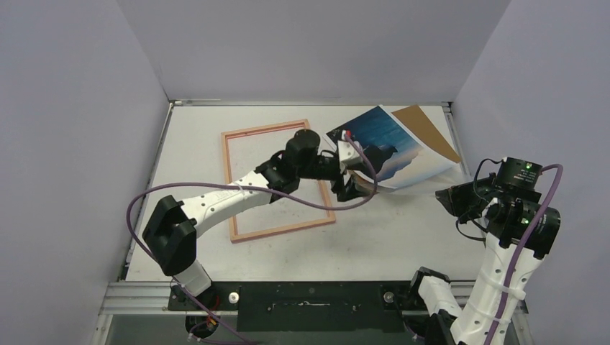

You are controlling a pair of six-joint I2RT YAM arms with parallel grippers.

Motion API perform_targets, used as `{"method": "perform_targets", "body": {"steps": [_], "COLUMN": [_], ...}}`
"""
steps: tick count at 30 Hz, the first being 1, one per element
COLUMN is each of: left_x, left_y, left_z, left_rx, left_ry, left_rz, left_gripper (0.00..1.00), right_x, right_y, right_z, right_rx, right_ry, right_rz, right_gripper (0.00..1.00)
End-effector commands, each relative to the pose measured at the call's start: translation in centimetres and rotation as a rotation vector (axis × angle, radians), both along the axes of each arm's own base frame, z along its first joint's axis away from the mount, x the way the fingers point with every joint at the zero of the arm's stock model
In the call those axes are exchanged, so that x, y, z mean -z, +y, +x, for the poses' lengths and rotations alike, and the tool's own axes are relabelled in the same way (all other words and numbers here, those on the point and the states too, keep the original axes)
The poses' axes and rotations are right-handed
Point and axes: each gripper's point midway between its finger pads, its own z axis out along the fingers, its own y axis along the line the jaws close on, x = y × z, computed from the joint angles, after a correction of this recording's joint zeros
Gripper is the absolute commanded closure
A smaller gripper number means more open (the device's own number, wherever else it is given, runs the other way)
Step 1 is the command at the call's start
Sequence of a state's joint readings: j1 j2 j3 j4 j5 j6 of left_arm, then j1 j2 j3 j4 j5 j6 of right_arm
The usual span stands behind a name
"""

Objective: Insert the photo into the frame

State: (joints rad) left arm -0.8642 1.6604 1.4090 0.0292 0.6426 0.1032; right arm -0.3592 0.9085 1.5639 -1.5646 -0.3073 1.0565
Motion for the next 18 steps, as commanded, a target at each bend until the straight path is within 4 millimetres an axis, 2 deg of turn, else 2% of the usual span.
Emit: {"method": "perform_targets", "body": {"steps": [1, 7, 9, 18], "left_x": [-8.3, -6.1, -5.6, -1.3], "left_y": [-1.4, -3.7, -4.6, -9.0], "left_z": [-2.7, -4.6, -4.9, -5.7], "left_rx": [0.039, 0.088, 0.087, 0.122], "left_ry": [-0.283, -0.301, -0.301, -0.287], "left_rz": [-0.341, -0.293, -0.292, -0.232], "left_gripper": [0.28, 0.27, 0.27, 0.33], "right_x": [-0.2, -0.7, -0.7, -0.8], "right_y": [1.5, 2.9, 3.1, 3.7], "right_z": [-1.6, -2.0, -2.1, -2.5], "right_rx": [0.000, -0.008, -0.014, -0.011], "right_ry": [0.075, 0.048, 0.048, 0.033], "right_rz": [0.093, 0.163, 0.172, 0.197], "right_gripper": [1.00, 1.00, 1.00, 1.00]}}
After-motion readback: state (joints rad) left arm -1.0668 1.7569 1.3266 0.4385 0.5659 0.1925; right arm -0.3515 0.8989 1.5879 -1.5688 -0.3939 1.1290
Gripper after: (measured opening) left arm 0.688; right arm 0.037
